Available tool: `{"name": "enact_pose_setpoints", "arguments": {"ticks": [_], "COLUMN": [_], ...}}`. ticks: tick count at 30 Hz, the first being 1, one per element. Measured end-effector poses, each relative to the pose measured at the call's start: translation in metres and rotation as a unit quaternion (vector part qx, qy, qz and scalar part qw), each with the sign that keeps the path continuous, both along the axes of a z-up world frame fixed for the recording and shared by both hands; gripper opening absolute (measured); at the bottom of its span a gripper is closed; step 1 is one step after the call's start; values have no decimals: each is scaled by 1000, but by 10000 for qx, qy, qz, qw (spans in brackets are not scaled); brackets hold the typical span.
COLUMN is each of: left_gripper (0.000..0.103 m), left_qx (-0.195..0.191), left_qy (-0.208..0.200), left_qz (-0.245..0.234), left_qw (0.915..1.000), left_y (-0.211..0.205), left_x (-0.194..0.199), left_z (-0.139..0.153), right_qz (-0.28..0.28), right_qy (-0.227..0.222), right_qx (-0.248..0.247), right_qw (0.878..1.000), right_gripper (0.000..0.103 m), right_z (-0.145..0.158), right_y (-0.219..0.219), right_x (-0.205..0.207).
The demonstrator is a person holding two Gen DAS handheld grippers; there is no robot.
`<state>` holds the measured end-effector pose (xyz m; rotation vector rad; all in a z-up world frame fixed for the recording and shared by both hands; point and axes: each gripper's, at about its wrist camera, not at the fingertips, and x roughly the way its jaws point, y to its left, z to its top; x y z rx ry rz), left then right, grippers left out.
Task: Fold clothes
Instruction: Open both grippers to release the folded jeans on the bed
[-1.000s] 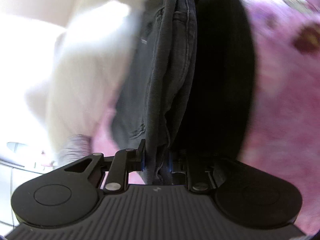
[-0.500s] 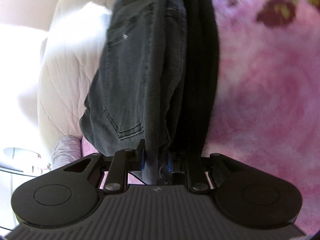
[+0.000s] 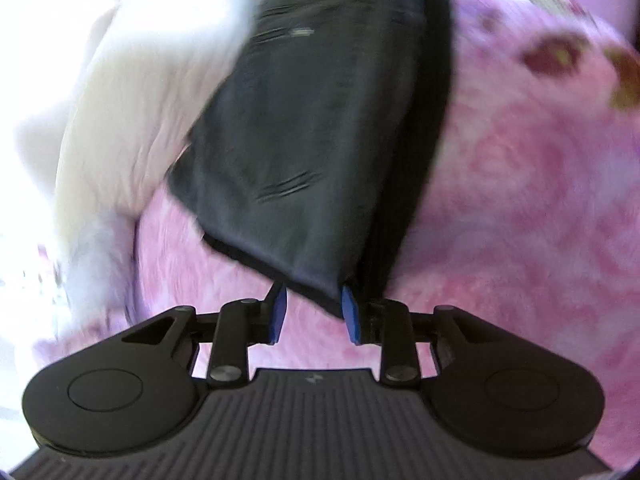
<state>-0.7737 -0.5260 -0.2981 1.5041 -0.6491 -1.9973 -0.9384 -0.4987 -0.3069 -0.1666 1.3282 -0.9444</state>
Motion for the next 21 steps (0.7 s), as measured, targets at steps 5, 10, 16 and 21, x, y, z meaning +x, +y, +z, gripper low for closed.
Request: {"name": "enact_pose_setpoints", "arguments": {"ticks": [5,10,16,21], "left_gripper": [27,27,27,27], "left_qx": [231,480,942,1266], "left_qy": [779,1443,1107,1079], "left_qz": [577,987,1060,1228], "left_qw": [9950,9834,9837,9784], "left_y": [-50,-99,-188,-201], "left_x": [-1,-14,-65,-64], "left_z": [32,53,-7,-19], "right_qz": [-1022,-2048,-2975,-2644], "right_qy": [-1088,-2237,-3290,-3376], "right_qx": [154,309,847,963], "right_qw": [9887,9524,8923,8983], "right_gripper": [50,48,26,26], "right_z": [12,20,-2,-4], "right_y": [-50,-106,-181,-192], "right_x": [-26,-53,-90,-108]}}
